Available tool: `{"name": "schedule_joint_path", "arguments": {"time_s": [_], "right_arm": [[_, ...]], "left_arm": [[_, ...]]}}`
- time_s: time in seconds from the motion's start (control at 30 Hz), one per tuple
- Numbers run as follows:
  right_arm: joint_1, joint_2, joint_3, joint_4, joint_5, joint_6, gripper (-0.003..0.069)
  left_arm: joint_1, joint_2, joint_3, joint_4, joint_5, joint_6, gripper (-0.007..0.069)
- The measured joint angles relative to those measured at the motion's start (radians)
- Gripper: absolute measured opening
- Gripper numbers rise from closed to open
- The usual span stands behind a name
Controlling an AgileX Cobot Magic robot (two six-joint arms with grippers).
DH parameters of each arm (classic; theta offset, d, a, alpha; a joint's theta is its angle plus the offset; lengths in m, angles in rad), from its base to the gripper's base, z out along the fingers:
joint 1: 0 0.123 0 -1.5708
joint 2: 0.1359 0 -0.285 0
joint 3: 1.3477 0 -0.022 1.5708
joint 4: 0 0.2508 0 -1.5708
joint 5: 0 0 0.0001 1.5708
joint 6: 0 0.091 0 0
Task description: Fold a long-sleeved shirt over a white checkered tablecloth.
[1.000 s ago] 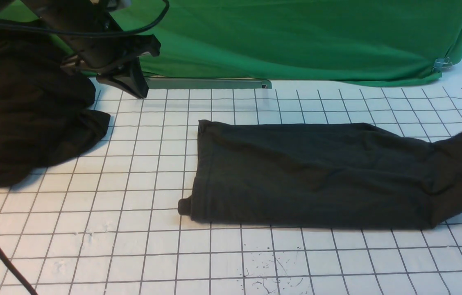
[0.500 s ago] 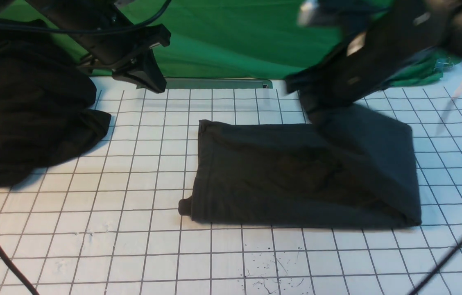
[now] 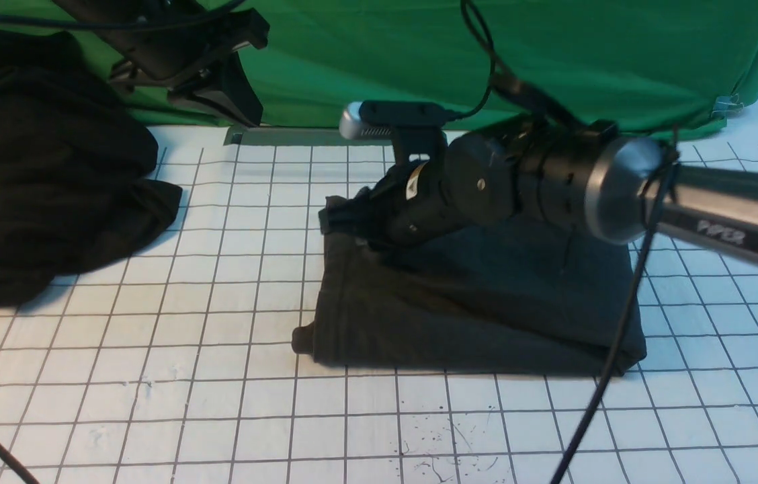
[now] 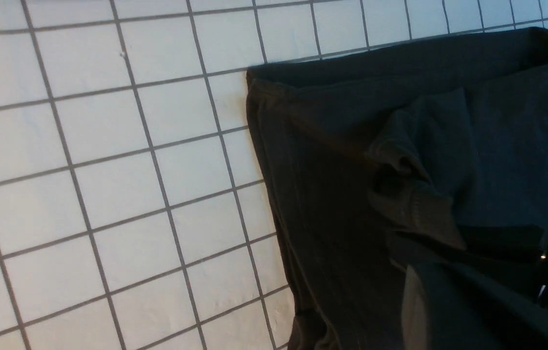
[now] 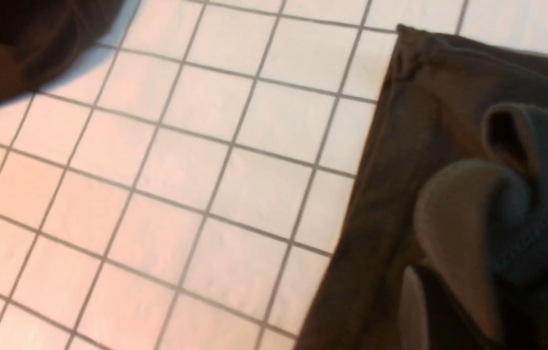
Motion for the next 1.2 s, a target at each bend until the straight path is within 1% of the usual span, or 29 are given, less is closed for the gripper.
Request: {"name": "schedule_joint_path", "arguments": {"time_s": [0.03, 0.1, 0.13, 0.17, 0.2, 0.23, 0.27, 0.3, 0.33, 0.37, 0.43, 0.5, 0.53, 0.57, 0.6, 0.63, 0.7, 0.73, 0.77, 0.8, 0.83, 0.9, 0.93, 0.97, 1.0, 1.03, 1.13, 1.2], "right_arm": [[0.000, 0.004, 0.000, 0.001, -0.005, 0.000, 0.0079], [0.012, 0.022, 0.000, 0.009, -0.028, 0.002, 0.0183], [0.012, 0.022, 0.000, 0.009, -0.028, 0.002, 0.0194], [0.016, 0.022, 0.000, 0.014, -0.029, 0.002, 0.0295], [0.016, 0.022, 0.000, 0.015, -0.029, 0.002, 0.0307], [0.018, 0.018, -0.001, 0.016, -0.022, 0.002, 0.0342], [0.013, -0.001, -0.011, 0.016, 0.041, -0.016, 0.0444], [0.012, -0.001, -0.013, 0.016, 0.041, -0.021, 0.0453], [0.001, -0.025, -0.028, 0.016, 0.119, -0.067, 0.0500], [-0.016, -0.046, -0.047, 0.017, 0.188, -0.108, 0.0517], [-0.047, -0.094, -0.081, 0.011, 0.349, -0.176, 0.0522], [-0.091, -0.144, -0.115, -0.001, 0.494, -0.220, 0.0506], [-0.135, -0.195, -0.144, -0.019, 0.642, -0.254, 0.0479], [-0.153, -0.221, -0.151, -0.032, 0.706, -0.264, 0.0466], [-0.159, -0.227, -0.151, -0.032, 0.719, -0.267, 0.0462], [-0.212, -0.283, -0.144, -0.053, 0.789, -0.292, 0.0417], [-0.268, -0.348, -0.114, -0.064, 0.821, -0.302, 0.0356], [-0.273, -0.360, -0.105, -0.066, 0.827, -0.305, 0.0340], [-0.292, -0.376, -0.085, -0.070, 0.831, -0.310, 0.0304], [-0.326, -0.418, -0.028, -0.074, 0.841, -0.321, 0.0224], [-0.336, -0.429, -0.006, -0.074, 0.843, -0.327, 0.0183], [-0.361, -0.451, 0.089, -0.075, 0.834, -0.355, 0.0069], [-0.363, -0.451, 0.097, -0.075, 0.831, -0.358, 0.0062], [-0.368, -0.447, 0.161, -0.076, 0.776, -0.370, 0.0025], [-0.369, -0.441, 0.192, -0.076, 0.750, -0.373, 0.0018], [-0.371, -0.425, 0.231, -0.074, 0.688, -0.373, 0.0008], [-0.371, -0.368, 0.293, -0.067, 0.562, -0.369, 0.0001], [-0.371, -0.305, 0.319, -0.065, 0.503, -0.368, 0.0000]], "left_arm": [[0.000, 0.000, 0.000, 0.000, 0.000, 0.000, 0.0003], [0.000, 0.000, 0.003, 0.002, 0.000, 0.000, 0.0003], [0.000, 0.000, 0.003, 0.002, 0.000, 0.000, 0.0003], [0.000, 0.000, 0.010, 0.002, 0.000, 0.000, 0.0003], [0.000, 0.000, 0.012, 0.002, 0.000, 0.000, 0.0003], [0.000, 0.000, 0.013, 0.002, 0.002, 0.000, 0.0003], [0.000, 0.000, 0.017, 0.002, 0.003, 0.000, 0.0003], [0.000, -0.002, 0.017, 0.001, 0.003, 0.000, 0.0003], [0.000, -0.010, 0.025, 0.001, 0.002, 0.000, 0.0003], [0.000, -0.019, 0.036, -0.008, 0.001, 0.000, 0.0003], [0.000, -0.046, 0.069, -0.040, 0.000, 0.020, 0.0003], [0.000, -0.082, 0.117, -0.067, -0.001, 0.038, 0.0003], [0.000, -0.110, 0.154, -0.080, -0.001, 0.045, 0.0003], [-0.003, -0.133, 0.179, -0.086, -0.001, 0.048, 0.0003], [-0.004, -0.137, 0.193, -0.087, -0.001, 0.048, 0.0003], [-0.011, -0.170, 0.243, -0.095, 0.000, 0.051, 0.0003], [-0.024, -0.185, 0.292, -0.098, 0.003, 0.052, 0.0003], [-0.026, -0.186, 0.296, -0.098, 0.003, 0.052, 0.0003], [-0.043, -0.187, 0.316, -0.098, 0.003, 0.052, 0.0003], [-0.073, -0.184, 0.348, -0.098, -0.012, 0.050, 0.0003], [-0.086, -0.182, 0.356, -0.096, -0.027, 0.048, 0.0003], [-0.138, -0.158, 0.369, -0.095, -0.087, 0.038, 0.0003], [-0.143, -0.156, 0.370, -0.095, -0.100, 0.036, 0.0003], [-0.170, -0.134, 0.370, -0.096, -0.146, 0.032, 0.0003], [-0.185, -0.114, 0.370, -0.097, -0.183, 0.029, 0.0003], [-0.200, -0.086, 0.370, -0.096, -0.223, 0.028, 0.0003], [-0.213, -0.013, 0.370, -0.073, -0.310, 0.017, 0.0003], [-0.213, 0.046, 0.372, -0.028, -0.338, -0.021, 0.0003]]}}
